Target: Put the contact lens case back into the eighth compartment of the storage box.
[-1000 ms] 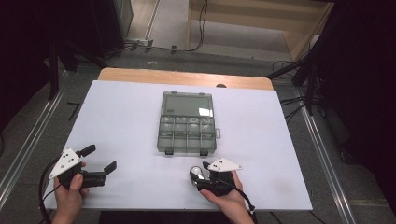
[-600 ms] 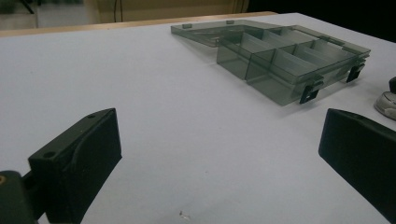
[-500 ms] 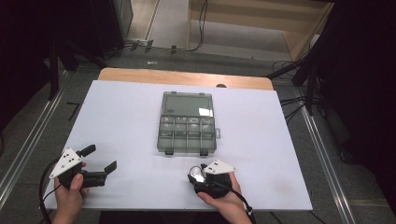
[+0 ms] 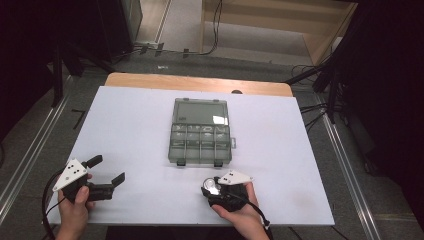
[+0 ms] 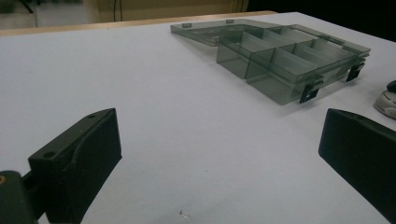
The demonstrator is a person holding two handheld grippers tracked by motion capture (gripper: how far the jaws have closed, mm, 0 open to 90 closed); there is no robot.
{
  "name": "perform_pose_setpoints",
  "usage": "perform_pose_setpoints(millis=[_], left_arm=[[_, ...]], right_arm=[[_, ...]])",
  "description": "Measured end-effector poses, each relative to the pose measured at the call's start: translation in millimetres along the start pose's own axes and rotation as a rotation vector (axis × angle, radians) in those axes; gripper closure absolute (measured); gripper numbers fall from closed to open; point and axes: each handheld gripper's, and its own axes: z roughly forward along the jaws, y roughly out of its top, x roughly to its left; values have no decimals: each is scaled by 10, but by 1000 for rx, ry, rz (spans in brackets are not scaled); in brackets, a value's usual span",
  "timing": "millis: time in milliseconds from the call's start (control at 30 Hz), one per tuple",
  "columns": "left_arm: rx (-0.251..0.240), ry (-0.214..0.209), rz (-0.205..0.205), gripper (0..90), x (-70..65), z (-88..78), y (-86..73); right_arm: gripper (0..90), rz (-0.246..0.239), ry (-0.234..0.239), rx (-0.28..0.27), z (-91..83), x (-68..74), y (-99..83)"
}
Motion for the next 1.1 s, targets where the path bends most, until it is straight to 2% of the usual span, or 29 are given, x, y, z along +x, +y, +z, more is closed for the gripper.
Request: perform_pose_setpoints(millis=[167, 600, 667, 933, 1100], left_arm=[[1, -1, 1, 0, -3, 2, 0], [2, 0, 4, 0, -9, 6, -2], [1, -2, 3, 0, -12, 9, -2], [4, -4, 4, 0, -11, 11, -2], [3, -4, 3, 0, -8, 11, -2]], right_arm=[[399, -35, -36, 17, 17, 50, -2], [427, -43, -14, 28, 23, 24, -2], [438, -32, -5, 33, 28, 12, -2], [470, -64, -9, 33, 27, 26, -3], [472, -64, -9, 28, 26, 28, -3]])
